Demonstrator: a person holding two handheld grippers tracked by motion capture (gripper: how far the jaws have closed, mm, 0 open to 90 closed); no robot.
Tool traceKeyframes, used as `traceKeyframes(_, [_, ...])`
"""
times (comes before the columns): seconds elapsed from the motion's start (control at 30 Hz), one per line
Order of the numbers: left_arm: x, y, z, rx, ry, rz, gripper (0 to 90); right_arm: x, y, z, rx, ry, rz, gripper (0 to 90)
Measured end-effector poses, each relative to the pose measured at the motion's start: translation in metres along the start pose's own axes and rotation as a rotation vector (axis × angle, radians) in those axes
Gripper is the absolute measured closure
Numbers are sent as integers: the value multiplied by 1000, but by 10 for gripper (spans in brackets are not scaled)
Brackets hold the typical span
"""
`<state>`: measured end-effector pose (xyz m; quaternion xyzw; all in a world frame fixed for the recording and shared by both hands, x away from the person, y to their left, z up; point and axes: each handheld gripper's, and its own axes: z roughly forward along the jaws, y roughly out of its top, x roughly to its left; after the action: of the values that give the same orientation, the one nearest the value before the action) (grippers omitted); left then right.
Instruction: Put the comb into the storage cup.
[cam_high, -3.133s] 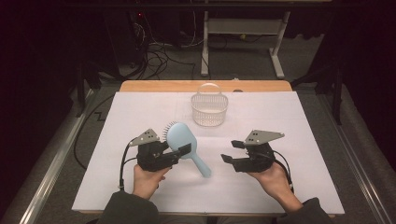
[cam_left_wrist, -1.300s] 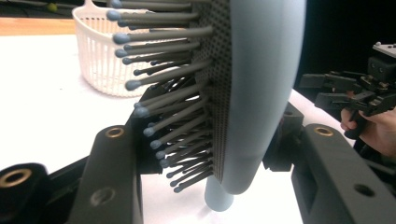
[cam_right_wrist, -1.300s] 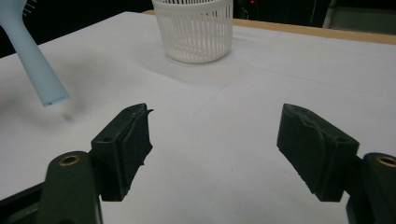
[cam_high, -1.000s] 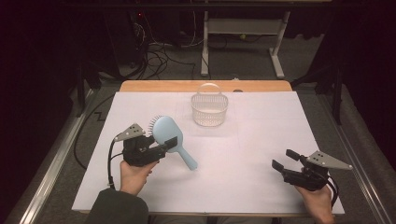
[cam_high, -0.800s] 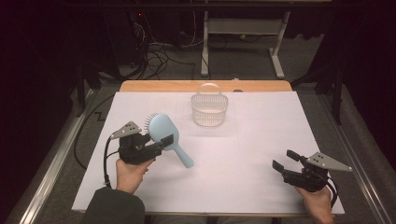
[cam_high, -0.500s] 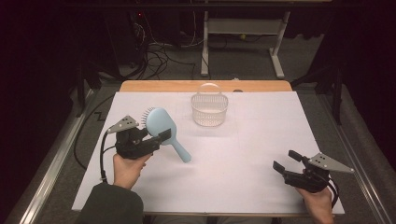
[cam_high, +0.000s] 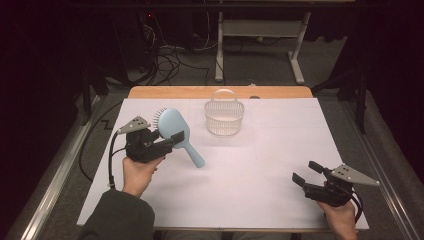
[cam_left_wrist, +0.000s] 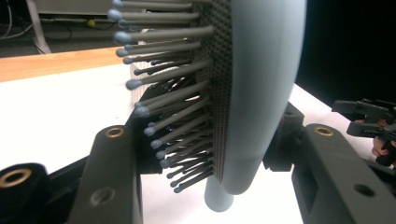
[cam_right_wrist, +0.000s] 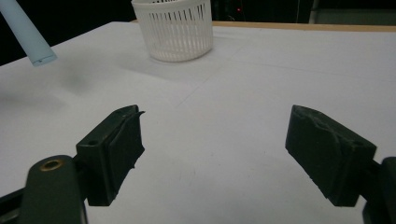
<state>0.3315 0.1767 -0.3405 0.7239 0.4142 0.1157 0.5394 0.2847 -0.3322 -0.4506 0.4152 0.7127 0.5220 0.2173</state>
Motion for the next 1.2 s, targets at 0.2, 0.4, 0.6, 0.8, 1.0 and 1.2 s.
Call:
traceKeyframes(0.2, [-2,11,2,-6,10,21,493,0,0,0,0,-2,-2,192])
traceKeyframes(0.4, [-4,21,7,-19,2,26,494,0,-1,1,6,-4,-4,193])
traceKeyframes(0.6, [-5,27,10,-20,5,28,493,0,-1,1,10,4,-7,195])
traceKeyframes(0.8, [-5,32,12,-20,11,27,493,1,0,1,10,10,-11,196])
traceKeyframes(1.0, [-4,39,15,-24,15,22,493,1,0,1,12,10,-13,198])
traceKeyframes(1.2, [-5,45,21,-22,21,32,493,1,-1,2,20,18,-11,204])
